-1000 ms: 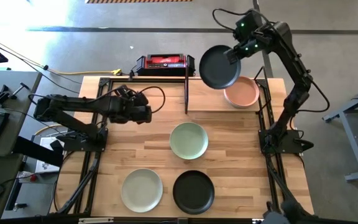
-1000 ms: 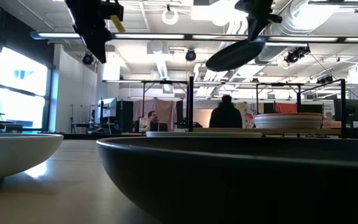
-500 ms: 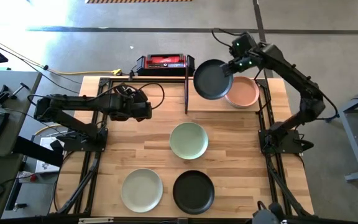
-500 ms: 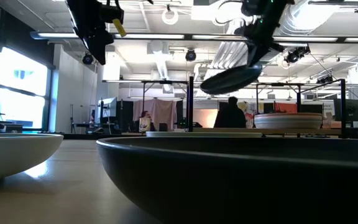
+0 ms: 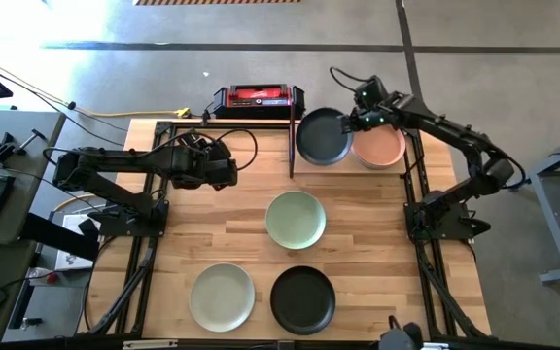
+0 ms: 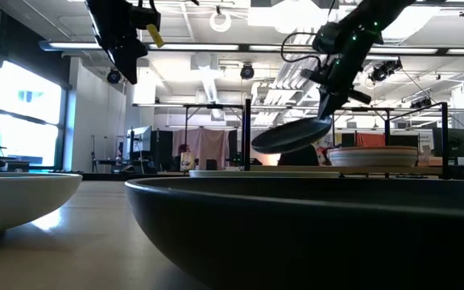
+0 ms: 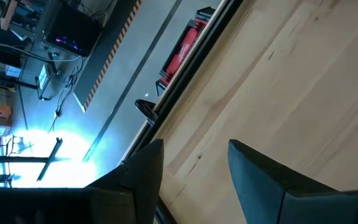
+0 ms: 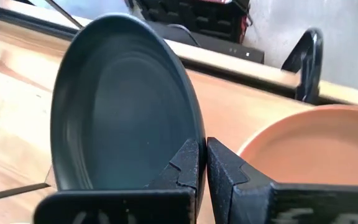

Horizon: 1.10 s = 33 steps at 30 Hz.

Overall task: Place and stack plates onto a shelf
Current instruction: Put the dark blue plate on the shelf

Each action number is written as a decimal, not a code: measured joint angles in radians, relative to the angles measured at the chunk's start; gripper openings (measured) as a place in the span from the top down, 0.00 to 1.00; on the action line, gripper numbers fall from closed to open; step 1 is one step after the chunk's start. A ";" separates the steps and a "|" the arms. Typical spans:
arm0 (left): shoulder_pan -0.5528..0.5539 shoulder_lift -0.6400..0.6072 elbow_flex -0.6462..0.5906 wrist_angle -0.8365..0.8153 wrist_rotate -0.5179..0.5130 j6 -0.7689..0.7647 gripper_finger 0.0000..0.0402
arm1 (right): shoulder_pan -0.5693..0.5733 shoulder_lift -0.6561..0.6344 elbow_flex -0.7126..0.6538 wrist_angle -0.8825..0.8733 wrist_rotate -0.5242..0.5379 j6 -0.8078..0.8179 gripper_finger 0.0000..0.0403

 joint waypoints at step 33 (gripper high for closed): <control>0.000 0.000 0.000 0.001 0.018 0.001 0.58 | -0.002 0.009 -0.220 0.238 -0.017 0.107 0.98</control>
